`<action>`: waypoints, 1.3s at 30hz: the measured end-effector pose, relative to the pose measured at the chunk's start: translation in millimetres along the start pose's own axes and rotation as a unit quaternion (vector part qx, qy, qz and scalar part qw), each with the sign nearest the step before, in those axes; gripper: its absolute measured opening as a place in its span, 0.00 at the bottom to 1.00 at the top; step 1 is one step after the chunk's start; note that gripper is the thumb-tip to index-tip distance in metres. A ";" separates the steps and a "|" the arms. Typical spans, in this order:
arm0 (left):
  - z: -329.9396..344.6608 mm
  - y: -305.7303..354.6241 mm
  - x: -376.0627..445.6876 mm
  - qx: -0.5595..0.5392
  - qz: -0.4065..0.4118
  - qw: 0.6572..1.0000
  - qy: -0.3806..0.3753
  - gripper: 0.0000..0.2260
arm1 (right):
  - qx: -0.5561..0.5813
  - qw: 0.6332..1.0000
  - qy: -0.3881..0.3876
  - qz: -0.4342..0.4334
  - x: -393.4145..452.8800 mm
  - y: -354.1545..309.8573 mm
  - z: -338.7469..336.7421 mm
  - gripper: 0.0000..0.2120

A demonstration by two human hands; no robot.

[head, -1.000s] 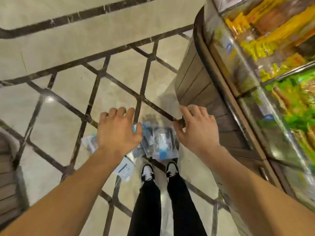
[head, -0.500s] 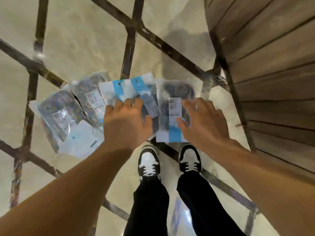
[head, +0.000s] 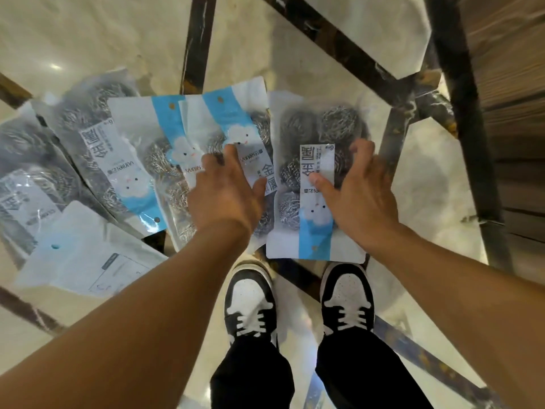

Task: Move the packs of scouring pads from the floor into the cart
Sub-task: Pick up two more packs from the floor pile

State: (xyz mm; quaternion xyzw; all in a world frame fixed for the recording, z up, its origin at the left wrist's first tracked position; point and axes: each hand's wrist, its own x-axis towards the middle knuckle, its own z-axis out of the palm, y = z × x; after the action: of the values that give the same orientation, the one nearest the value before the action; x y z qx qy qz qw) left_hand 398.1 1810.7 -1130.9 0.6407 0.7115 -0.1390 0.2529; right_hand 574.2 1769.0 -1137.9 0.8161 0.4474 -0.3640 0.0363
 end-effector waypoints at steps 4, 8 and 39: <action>10.1 13.8 1.5 -0.151 -0.127 0.980 0.012 0.45 | 0.172 0.983 0.042 0.049 -0.4 -5.8 -0.2 0.42; 12.9 20.7 11.1 -0.245 -0.217 0.944 0.049 0.46 | 0.229 0.970 0.021 0.083 1.9 -11.0 7.7 0.38; -327.0 -20.9 -87.5 -0.530 -0.149 0.820 0.155 0.55 | 0.403 0.904 0.099 -0.102 -109.9 -179.5 -264.9 0.30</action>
State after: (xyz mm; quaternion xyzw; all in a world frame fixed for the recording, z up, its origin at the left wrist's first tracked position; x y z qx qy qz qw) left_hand 322.6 1904.8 -813.9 0.3071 0.7919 0.3245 0.4163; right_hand 550.5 1900.8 -827.2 0.7430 0.3447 -0.4323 -0.3771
